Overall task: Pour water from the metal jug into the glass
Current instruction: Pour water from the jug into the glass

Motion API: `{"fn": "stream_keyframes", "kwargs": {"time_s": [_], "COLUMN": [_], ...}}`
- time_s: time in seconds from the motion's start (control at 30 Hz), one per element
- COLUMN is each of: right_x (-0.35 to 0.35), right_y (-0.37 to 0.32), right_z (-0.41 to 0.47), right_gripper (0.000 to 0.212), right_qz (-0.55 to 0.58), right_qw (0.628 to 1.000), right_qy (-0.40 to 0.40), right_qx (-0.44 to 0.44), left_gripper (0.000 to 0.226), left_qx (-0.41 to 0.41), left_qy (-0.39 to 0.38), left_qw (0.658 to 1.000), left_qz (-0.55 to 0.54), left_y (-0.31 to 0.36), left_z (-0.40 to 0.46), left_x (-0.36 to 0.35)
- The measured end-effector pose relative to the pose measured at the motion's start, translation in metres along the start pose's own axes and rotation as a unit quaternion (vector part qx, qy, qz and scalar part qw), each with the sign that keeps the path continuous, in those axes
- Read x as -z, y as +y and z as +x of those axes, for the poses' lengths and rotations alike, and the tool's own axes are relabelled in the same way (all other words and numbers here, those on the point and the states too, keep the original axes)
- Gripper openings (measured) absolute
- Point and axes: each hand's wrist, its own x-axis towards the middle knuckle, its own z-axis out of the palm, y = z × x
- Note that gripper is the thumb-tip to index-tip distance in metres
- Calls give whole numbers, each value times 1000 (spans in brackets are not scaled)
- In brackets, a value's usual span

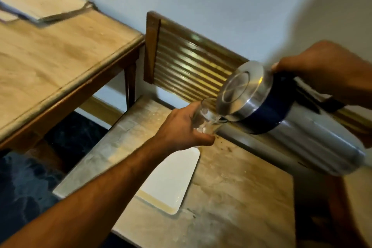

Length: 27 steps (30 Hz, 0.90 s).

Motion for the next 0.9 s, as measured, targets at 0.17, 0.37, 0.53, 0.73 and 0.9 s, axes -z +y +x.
{"fn": "stream_keyframes", "kwargs": {"time_s": [0.17,0.37,0.53,0.73,0.9], "right_x": [31,116,191,272,317], "right_y": [-48,-91,-117,-147,-166], "right_z": [-30,-51,-70,-95,-112], "right_gripper": [42,55,52,35,43], "right_qz": [-21,-11,1,12,12], "right_qw": [999,999,999,997,994], "right_qy": [-4,-10,21,72,105], "right_qx": [25,28,25,21,17], "left_gripper": [55,52,46,44,61], "left_qx": [1,-13,-50,-89,-127], "left_qy": [14,11,-14,-31,-23], "left_qw": [1000,1000,999,996,992], "left_qz": [5,-14,-14,-9,18], "left_y": [56,145,221,294,342], "left_z": [-4,-9,-11,-10,-8], "left_x": [31,78,110,132,138]}}
